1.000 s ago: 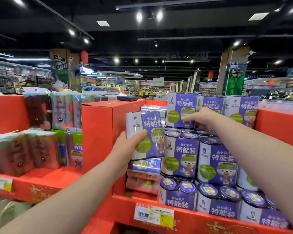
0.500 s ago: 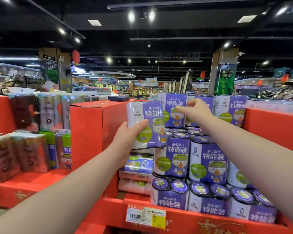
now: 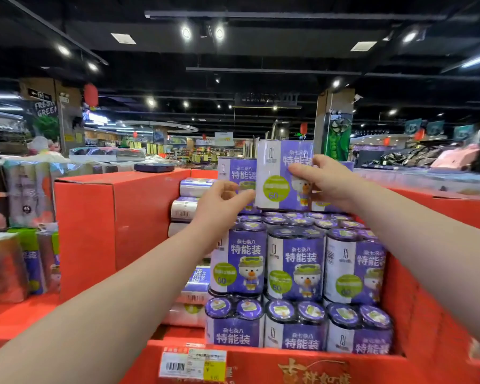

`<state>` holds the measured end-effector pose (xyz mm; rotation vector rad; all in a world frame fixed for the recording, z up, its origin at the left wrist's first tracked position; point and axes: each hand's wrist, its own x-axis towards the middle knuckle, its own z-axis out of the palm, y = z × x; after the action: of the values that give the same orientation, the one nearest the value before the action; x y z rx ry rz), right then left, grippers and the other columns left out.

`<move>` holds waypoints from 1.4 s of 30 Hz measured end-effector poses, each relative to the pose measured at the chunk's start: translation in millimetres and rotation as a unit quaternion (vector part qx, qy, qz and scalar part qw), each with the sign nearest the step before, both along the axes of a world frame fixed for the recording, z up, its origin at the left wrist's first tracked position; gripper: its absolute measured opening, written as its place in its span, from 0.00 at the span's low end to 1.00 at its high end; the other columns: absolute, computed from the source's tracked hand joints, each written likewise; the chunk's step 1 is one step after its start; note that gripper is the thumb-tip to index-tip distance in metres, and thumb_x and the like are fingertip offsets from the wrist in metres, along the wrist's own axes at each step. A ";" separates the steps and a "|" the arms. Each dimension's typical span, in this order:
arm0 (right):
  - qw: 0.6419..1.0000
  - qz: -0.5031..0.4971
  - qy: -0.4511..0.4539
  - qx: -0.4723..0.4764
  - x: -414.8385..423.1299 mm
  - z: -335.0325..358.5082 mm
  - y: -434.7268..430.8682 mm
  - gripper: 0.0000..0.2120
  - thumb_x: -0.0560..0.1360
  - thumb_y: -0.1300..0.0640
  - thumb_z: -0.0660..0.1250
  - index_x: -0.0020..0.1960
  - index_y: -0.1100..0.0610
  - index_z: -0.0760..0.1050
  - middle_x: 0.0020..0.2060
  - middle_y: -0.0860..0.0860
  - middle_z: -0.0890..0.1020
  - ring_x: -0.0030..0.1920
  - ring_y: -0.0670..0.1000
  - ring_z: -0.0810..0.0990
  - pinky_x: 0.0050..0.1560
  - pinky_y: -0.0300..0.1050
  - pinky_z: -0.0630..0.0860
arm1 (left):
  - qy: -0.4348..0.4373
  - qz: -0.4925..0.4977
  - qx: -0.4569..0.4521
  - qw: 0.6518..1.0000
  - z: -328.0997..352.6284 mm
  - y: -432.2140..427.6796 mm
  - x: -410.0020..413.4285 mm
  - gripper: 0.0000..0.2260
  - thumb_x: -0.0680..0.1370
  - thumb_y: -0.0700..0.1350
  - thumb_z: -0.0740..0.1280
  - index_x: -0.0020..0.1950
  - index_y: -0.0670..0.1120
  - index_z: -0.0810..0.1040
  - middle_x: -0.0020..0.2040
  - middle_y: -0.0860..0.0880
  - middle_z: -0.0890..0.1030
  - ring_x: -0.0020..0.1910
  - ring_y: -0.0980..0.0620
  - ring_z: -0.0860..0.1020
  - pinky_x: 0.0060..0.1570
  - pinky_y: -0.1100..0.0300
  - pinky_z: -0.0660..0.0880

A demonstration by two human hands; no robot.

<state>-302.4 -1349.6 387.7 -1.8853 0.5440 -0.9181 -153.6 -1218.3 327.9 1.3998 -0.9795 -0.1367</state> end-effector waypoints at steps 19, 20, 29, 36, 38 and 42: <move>0.967 -0.178 0.173 -0.060 19.3 -32.5 -54.8 0.39 0.68 0.57 0.78 0.71 0.63 0.63 0.62 0.59 0.74 0.61 0.59 0.74 0.57 0.49 0.72 | -0.106 0.030 0.157 0.981 -27.2 -0.8 5.1 0.14 0.74 0.51 0.72 0.56 0.44 0.81 0.51 0.49 0.79 0.56 0.50 0.78 0.60 0.51 0.75; 0.966 -0.182 0.172 -0.059 21.5 -33.6 -55.0 0.36 0.67 0.57 0.78 0.69 0.63 0.64 0.60 0.58 0.75 0.59 0.58 0.75 0.57 0.49 0.73 | -0.104 0.030 0.157 0.982 -27.1 -0.5 4.6 0.14 0.74 0.51 0.72 0.56 0.44 0.81 0.51 0.49 0.79 0.56 0.50 0.79 0.59 0.51 0.75; 0.955 -0.203 0.192 -0.096 26.6 -33.6 -42.9 0.28 0.70 0.56 0.76 0.64 0.63 0.69 0.59 0.59 0.77 0.60 0.59 0.75 0.60 0.50 0.73 | -0.128 0.038 0.162 0.978 -25.6 -0.5 4.3 0.15 0.75 0.51 0.71 0.57 0.44 0.81 0.49 0.51 0.76 0.54 0.52 0.77 0.59 0.55 0.74; 0.955 -0.207 0.176 -0.117 11.2 -30.0 -25.2 0.31 0.72 0.58 0.73 0.70 0.63 0.64 0.65 0.60 0.74 0.63 0.59 0.74 0.58 0.50 0.72 | -0.169 0.061 0.166 0.970 -24.8 1.1 4.3 0.15 0.76 0.52 0.70 0.57 0.44 0.81 0.57 0.49 0.79 0.59 0.51 0.76 0.59 0.58 0.71; 0.944 -0.217 0.182 -0.169 5.2 -29.2 -16.9 0.31 0.73 0.58 0.71 0.72 0.60 0.62 0.66 0.57 0.73 0.63 0.57 0.74 0.54 0.46 0.70 | -0.195 0.093 0.161 0.963 -22.9 2.5 2.2 0.16 0.77 0.52 0.68 0.60 0.44 0.80 0.61 0.48 0.77 0.63 0.50 0.73 0.59 0.60 0.67; 0.916 -0.199 0.181 -0.298 -7.5 -35.0 4.7 0.25 0.74 0.57 0.68 0.69 0.56 0.68 0.66 0.54 0.73 0.64 0.55 0.73 0.61 0.50 0.72 | -0.247 0.137 0.133 0.950 -22.7 11.5 -9.7 0.13 0.77 0.49 0.68 0.58 0.43 0.79 0.59 0.47 0.76 0.63 0.49 0.72 0.57 0.62 0.64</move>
<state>-309.9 -1344.8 352.6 -2.5862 0.9818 -1.0808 -163.2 -1206.9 305.2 1.8548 -1.1905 0.3155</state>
